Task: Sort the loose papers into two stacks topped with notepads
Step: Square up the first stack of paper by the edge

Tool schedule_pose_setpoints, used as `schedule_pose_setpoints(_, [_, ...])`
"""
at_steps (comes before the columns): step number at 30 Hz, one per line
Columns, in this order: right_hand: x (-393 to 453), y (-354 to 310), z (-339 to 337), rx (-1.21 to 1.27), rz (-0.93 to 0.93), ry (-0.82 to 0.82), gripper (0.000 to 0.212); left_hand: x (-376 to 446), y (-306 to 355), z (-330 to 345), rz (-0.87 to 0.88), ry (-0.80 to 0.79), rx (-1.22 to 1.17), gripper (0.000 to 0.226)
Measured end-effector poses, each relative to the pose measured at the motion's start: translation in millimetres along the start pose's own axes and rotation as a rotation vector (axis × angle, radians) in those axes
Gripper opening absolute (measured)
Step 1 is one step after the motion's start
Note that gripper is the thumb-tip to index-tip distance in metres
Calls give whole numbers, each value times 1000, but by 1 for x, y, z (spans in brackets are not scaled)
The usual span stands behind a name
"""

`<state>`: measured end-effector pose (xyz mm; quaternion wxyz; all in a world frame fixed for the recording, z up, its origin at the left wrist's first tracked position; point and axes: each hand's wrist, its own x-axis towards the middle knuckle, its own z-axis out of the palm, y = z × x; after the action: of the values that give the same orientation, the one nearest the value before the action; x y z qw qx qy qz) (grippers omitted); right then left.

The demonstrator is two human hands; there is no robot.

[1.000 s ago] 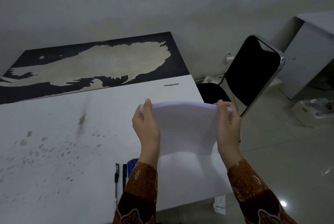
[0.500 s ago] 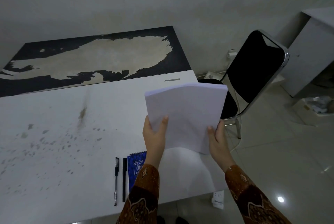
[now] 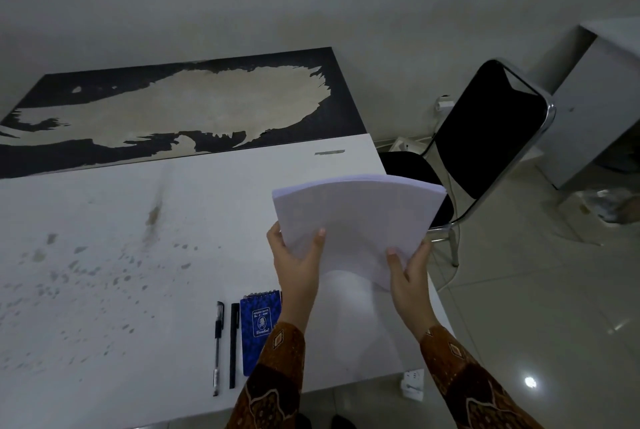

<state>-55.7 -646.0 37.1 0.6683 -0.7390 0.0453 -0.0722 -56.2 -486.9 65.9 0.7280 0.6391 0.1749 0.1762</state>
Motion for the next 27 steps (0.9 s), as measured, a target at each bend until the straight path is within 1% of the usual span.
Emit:
schedule_pose_setpoints(1, [1,1,0,-4,6,-19,53,-1,-4,1,-11,-16,13,60])
schedule_pose_setpoints(2, [1,2,0,-6,14,-36,54,-3,-8,1,-18,-19,26,61])
schedule_pose_setpoints(6, [5,5,1,-28,40,-74,46,-6,-19,4,-37,-6,62,29])
schedule_pose_setpoints(9, [6,2,-1,-101,40,-62,39,-4,-19,4,-55,-10,149,18])
schedule_pose_setpoints(10, [6,1,-4,-124,19,-38,37,-2,-19,3,-60,-18,199,23])
schedule_pose_setpoints(12, [6,0,-9,-173,-8,13,38,1,-22,0,-85,-42,323,52])
schedule_pose_setpoints(13, [7,1,-12,-214,-4,23,42,0,-22,-1,-124,-50,373,61])
schedule_pose_setpoints(14, [8,6,-14,-265,5,16,45,-2,-24,-3,-174,-55,417,61])
schedule_pose_setpoints(17, [10,27,-20,-426,50,-71,42,-17,-34,-4,-335,-52,473,37])
schedule_pose_setpoints(21, [4,52,-21,-611,173,-179,42,-41,-52,-10,-567,-54,527,45])
schedule_pose_setpoints(23, [1,61,-20,-671,206,-199,44,-48,-58,-13,-612,-59,562,47])
schedule_pose_setpoints(25, [2,68,-19,-728,231,-204,48,-49,-59,-12,-578,-62,592,42])
schedule_pose_setpoints(27, [4,74,-17,-787,242,-208,51,-51,-57,-12,-543,-97,650,47])
